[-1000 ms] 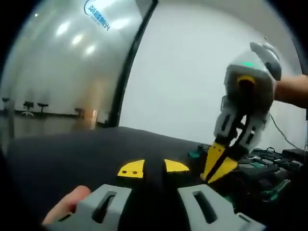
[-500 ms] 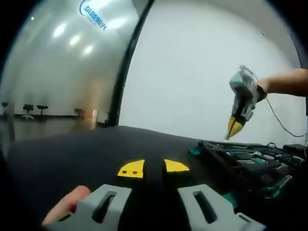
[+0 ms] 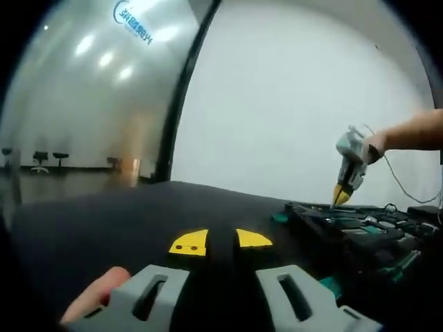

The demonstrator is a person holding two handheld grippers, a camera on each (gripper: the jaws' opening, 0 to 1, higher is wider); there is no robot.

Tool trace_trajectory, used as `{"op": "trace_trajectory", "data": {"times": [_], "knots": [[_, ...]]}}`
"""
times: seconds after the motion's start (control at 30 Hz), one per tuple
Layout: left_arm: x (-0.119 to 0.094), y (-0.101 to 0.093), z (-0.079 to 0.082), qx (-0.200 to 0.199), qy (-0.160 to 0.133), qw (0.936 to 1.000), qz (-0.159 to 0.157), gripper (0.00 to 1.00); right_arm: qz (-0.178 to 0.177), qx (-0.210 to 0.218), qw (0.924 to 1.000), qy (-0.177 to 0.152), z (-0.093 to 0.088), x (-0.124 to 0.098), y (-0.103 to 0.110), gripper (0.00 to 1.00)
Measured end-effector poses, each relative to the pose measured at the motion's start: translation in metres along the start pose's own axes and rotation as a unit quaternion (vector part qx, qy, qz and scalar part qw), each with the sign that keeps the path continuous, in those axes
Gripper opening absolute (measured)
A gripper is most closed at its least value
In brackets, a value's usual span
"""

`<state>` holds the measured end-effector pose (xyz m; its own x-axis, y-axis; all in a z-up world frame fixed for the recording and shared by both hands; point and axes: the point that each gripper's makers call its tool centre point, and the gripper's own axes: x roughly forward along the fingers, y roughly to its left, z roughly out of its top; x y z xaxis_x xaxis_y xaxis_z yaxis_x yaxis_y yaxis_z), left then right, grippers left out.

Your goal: Pick up the tools and put them into their designated positions in the toolbox.

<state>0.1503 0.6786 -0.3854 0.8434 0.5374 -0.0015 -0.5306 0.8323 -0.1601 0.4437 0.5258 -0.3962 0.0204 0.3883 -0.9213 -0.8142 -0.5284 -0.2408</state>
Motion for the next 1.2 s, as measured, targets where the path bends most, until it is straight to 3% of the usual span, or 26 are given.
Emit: {"op": "trace_trajectory", "data": {"times": [0.17, 0.27, 0.5, 0.77, 1.03, 1.2], "knots": [[-0.003, -0.002, 0.0, 0.0, 0.0, 1.0, 0.0, 0.14, -0.004, -0.006, 0.9998, 0.021, -0.009, 0.006, -0.005, 0.0], [-0.004, -0.003, 0.0, 0.001, 0.001, 1.0, 0.0, 0.14, -0.005, 0.001, 0.9997, 0.022, -0.01, 0.003, 0.003, 0.0], [-0.005, -0.005, -0.002, -0.001, 0.008, 1.0, 0.0, 0.14, -0.002, 0.015, 0.9998, 0.015, -0.014, 0.005, 0.0, 0.0], [-0.005, -0.008, -0.007, 0.012, 0.021, 0.9997, -0.002, 0.14, -0.028, 0.048, 0.9984, 0.008, -0.016, 0.005, 0.008, 0.0], [-0.003, -0.006, -0.009, 0.025, 0.022, 0.9994, 0.002, 0.14, -0.098, 0.035, 0.9946, -0.004, -0.016, 0.003, 0.009, 0.02], [-0.002, -0.004, -0.009, 0.026, 0.022, 0.9994, 0.002, 0.14, -0.09, 0.021, 0.9957, -0.006, -0.015, 0.0, 0.007, 0.09]]}}
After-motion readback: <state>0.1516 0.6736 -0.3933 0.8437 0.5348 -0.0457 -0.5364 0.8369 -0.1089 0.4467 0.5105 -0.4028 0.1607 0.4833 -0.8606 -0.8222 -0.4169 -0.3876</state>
